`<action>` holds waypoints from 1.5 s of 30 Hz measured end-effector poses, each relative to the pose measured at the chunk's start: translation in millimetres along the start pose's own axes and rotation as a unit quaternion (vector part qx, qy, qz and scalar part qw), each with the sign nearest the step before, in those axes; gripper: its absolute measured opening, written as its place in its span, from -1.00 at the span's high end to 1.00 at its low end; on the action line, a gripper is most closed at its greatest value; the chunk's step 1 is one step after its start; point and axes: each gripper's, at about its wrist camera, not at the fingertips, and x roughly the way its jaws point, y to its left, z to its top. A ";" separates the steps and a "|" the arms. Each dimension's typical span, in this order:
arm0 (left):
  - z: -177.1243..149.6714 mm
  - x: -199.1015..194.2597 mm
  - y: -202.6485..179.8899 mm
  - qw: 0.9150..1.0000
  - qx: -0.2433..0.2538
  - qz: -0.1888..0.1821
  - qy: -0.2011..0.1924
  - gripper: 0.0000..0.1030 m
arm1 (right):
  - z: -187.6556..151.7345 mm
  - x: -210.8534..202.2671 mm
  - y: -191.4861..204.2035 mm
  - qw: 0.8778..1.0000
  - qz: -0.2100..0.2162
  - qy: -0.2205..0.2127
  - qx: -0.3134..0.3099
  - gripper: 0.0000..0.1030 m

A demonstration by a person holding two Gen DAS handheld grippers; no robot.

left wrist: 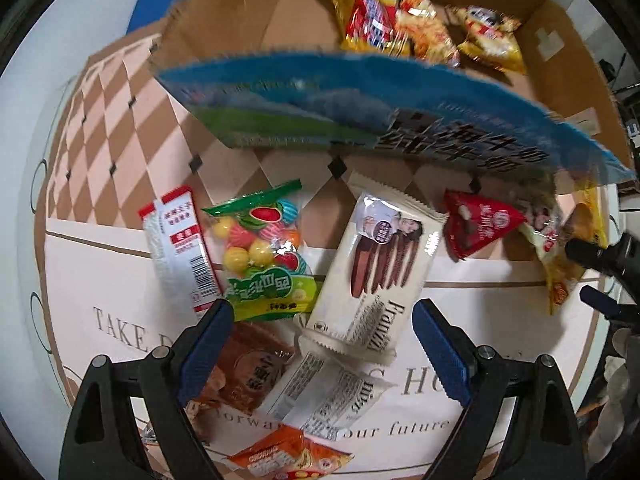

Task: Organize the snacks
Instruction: 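Grasp the Franzzi cookie pack with left tool while right tool grasps yellow cracker bag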

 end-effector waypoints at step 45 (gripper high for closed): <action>-41.5 47.3 -61.4 0.996 0.008 -0.036 0.079 -0.21 | -9.1 -12.8 -61.2 0.996 -0.027 0.052 -0.067 0.23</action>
